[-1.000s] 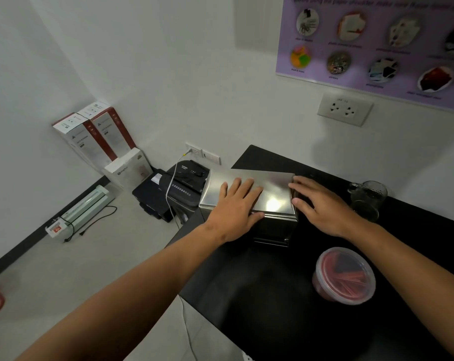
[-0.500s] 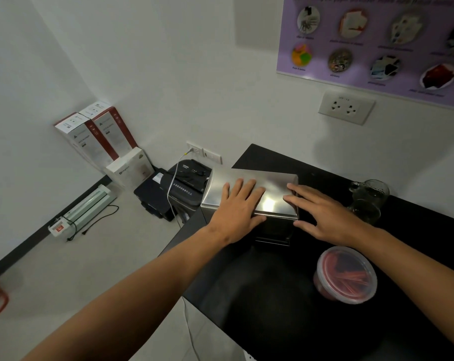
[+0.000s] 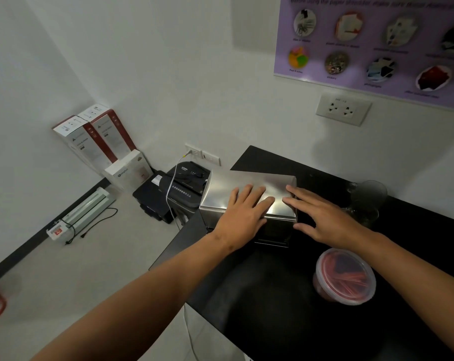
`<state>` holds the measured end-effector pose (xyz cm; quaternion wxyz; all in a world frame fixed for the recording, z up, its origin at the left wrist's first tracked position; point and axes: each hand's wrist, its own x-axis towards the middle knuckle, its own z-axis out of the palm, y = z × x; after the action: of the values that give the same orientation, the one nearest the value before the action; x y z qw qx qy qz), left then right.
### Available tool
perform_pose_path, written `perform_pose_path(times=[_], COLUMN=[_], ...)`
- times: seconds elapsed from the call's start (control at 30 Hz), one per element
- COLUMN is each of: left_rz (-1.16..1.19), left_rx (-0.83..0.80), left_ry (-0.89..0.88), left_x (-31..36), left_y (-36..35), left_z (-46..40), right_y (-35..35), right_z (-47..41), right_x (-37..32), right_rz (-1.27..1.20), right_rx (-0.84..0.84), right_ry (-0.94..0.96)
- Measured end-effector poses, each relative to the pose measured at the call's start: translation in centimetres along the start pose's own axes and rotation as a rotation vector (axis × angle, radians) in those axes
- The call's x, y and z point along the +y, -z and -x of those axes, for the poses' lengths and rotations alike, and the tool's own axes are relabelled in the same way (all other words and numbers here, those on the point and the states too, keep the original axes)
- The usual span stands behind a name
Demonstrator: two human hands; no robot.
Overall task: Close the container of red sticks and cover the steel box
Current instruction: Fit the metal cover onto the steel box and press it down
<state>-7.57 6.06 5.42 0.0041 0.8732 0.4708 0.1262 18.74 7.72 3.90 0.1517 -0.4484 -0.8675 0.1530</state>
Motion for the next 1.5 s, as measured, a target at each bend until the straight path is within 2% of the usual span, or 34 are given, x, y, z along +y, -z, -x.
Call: perform_pose_path(times=[0.2,0.4,0.63,0.7,0.8,0.97,1.03,1.1,1.27,1.37,1.43,1.5], left_rz=[0.002,0.064,0.136,0.129,0.157,0.279,0.309,0.351,0.536,0.683,0.869,0.974], left_rx=[0.042,0.059,0.034,0.027,0.028,-0.050,-0.027,0.050,0.177,0.194,0.199,0.183], left_ry=[0.003,-0.014,0.120,0.131,0.132,0.126,0.113,0.189,0.531,0.743,0.874,0.894], left_x=[0.1,-0.7,-3.6,-4.0,-4.2,-4.9,-5.4,-6.1,-7.6,-8.3,-8.6,-8.7], left_y=[-0.5,-0.4,0.3,0.0,-0.4,0.5,1.0,1.3,1.4,1.0,1.0,1.2], left_z=[0.3,-0.3,-3.4,-3.5,-3.2,-3.2,-2.5,-1.4,2.3,3.6,4.3,4.7], right_y=[-0.5,1.2,0.7,0.2,-0.2,1.0,1.7,1.9,0.9,0.1,-0.5,-1.0], right_z=[0.3,-1.0,-4.7,-5.3,-5.7,-6.1,-6.9,-8.0,-12.6,-15.3,-16.9,-18.2], right_x=[-0.6,-0.9,-1.1,-1.4,-1.9,-2.2,-2.6,-3.3,-6.2,-8.3,-9.4,-10.6], right_rz=[-0.092,-0.145,-0.199,-0.205,-0.183,-0.144,-0.117,-0.113,-0.192,-0.196,-0.170,-0.162], right_rx=[0.035,-0.019,-0.025,0.045,0.101,0.075,0.083,0.066,-0.035,-0.104,-0.147,-0.168], right_ry=[-0.045,-0.095,-0.322,-0.368,-0.379,-0.381,-0.340,-0.290,-0.157,-0.096,-0.055,-0.032])
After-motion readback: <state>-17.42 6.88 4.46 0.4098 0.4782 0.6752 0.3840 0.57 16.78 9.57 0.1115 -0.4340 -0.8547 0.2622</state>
